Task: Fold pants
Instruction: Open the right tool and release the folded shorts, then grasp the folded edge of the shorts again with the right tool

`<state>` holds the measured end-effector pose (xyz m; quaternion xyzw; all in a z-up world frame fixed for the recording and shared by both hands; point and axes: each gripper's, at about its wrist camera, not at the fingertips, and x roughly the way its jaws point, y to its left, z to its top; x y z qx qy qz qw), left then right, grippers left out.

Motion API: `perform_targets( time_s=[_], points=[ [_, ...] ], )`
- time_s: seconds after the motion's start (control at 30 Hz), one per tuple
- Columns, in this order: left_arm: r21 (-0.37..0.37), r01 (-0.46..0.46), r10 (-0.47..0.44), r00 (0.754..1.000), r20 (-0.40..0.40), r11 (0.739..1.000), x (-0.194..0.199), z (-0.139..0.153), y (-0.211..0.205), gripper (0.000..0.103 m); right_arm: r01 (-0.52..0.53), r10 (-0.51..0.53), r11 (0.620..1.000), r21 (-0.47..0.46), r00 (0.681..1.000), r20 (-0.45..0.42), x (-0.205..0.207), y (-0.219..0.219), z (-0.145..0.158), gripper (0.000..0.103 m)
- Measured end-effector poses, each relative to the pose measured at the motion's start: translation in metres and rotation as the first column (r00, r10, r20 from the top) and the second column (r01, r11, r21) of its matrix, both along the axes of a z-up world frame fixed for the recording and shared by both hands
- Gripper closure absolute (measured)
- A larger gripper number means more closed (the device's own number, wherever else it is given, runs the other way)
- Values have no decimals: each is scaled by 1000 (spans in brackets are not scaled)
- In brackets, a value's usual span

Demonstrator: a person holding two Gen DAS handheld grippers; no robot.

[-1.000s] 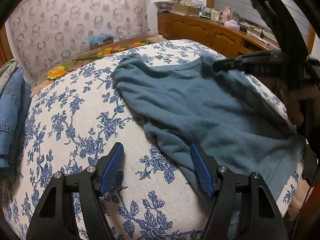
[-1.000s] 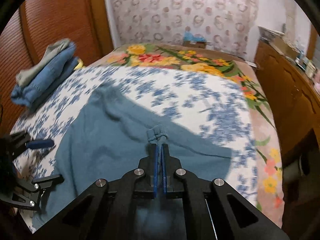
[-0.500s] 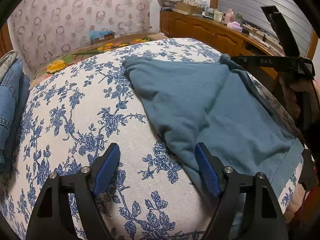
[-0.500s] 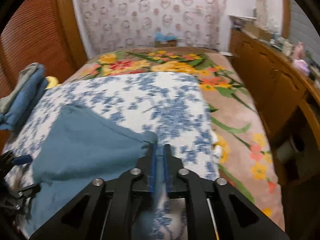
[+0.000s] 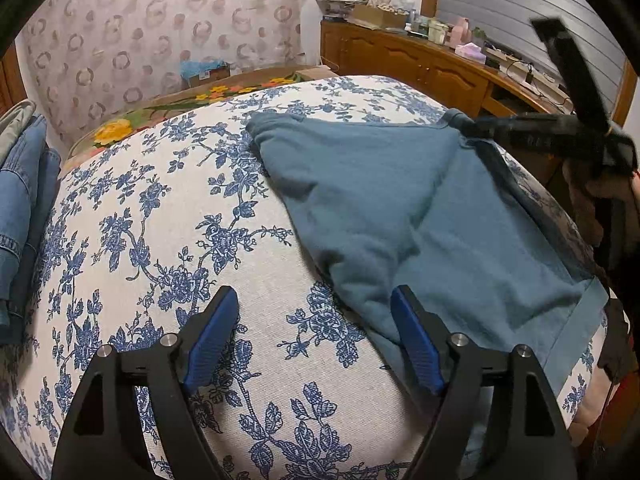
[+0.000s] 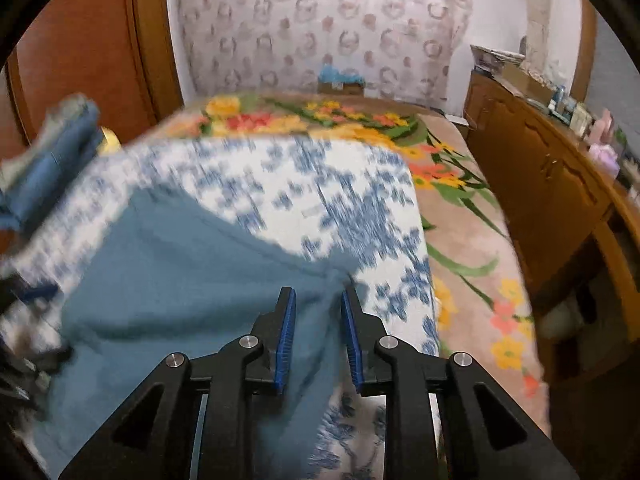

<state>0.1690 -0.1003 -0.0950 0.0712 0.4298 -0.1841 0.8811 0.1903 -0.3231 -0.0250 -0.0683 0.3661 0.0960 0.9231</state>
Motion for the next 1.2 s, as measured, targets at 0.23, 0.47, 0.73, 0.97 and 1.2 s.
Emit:
perform_targets(
  time_s=[0.23,0.47,0.73,0.97,1.2],
  points=[
    [0,0,0,1000,0,1000,0,0,0,23,111,-111,994,14,994,21,-5,-37,0,79],
    [1,-11,11,1000,-6,1000,1,-1,1,18,55,-59,995,82,997,47,-47,-38,5,79],
    [9,-42,42,999,-18,999,5,-3,5,8,-35,27,993,112,997,66,-128,-16,-13,77],
    [-27,-41,42,999,33,999,-23,17,8,8,-31,28,994,108,999,31,-173,-21,-20,77],
    [-82,-1,7,997,75,997,-61,34,1,8,-24,23,988,150,1000,11,-186,-32,-20,77]
  ],
)
